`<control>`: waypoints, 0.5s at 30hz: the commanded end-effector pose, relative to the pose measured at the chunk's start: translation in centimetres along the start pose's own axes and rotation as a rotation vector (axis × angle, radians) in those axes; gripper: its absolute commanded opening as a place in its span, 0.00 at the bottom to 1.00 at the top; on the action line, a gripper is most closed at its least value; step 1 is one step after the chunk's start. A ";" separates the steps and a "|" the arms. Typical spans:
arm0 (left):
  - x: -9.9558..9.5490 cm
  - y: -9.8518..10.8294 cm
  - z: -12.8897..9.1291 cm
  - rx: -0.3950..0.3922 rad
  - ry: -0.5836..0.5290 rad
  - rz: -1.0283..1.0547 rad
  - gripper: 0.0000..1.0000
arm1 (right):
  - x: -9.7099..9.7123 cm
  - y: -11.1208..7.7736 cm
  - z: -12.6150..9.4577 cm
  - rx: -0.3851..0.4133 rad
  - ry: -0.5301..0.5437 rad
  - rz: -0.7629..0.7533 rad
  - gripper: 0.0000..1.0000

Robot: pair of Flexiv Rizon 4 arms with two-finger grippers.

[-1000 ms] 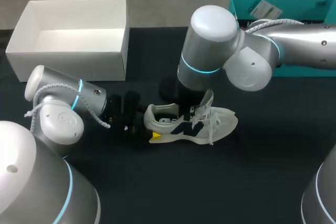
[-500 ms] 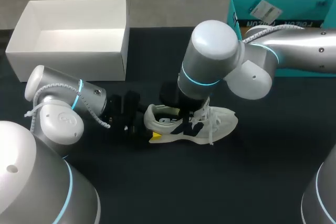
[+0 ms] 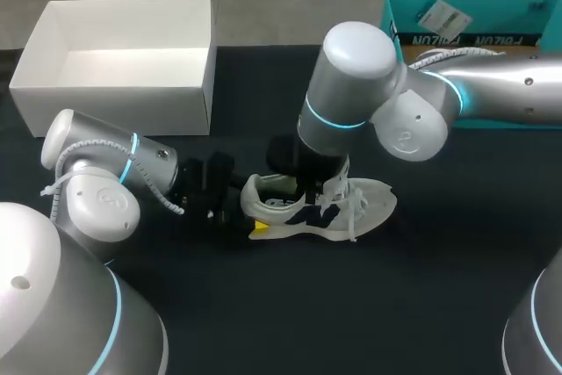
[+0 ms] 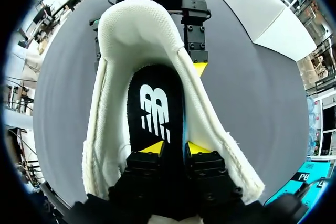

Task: Take the shoe out of the shoebox, open the shoe tongue, remove and reinsert the insole, then place the shoe into the shoebox

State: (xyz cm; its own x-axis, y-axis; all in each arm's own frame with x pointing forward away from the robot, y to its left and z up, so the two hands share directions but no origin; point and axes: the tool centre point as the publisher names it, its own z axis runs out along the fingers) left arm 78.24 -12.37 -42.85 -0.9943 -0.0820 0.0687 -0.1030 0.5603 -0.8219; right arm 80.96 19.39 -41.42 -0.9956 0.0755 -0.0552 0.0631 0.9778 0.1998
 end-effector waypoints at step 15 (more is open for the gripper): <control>0.1 0.2 0.0 0.001 0.000 0.002 0.00 | 1.2 -0.8 0.1 -0.050 0.176 0.066 0.00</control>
State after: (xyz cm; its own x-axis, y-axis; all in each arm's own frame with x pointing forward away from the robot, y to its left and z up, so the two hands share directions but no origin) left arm 78.18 -12.37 -42.82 -0.9944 -0.0808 0.0682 -0.1019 0.5597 -0.8224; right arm 80.06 19.49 -41.34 -0.9851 0.1107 0.1317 0.1370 0.9678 0.2112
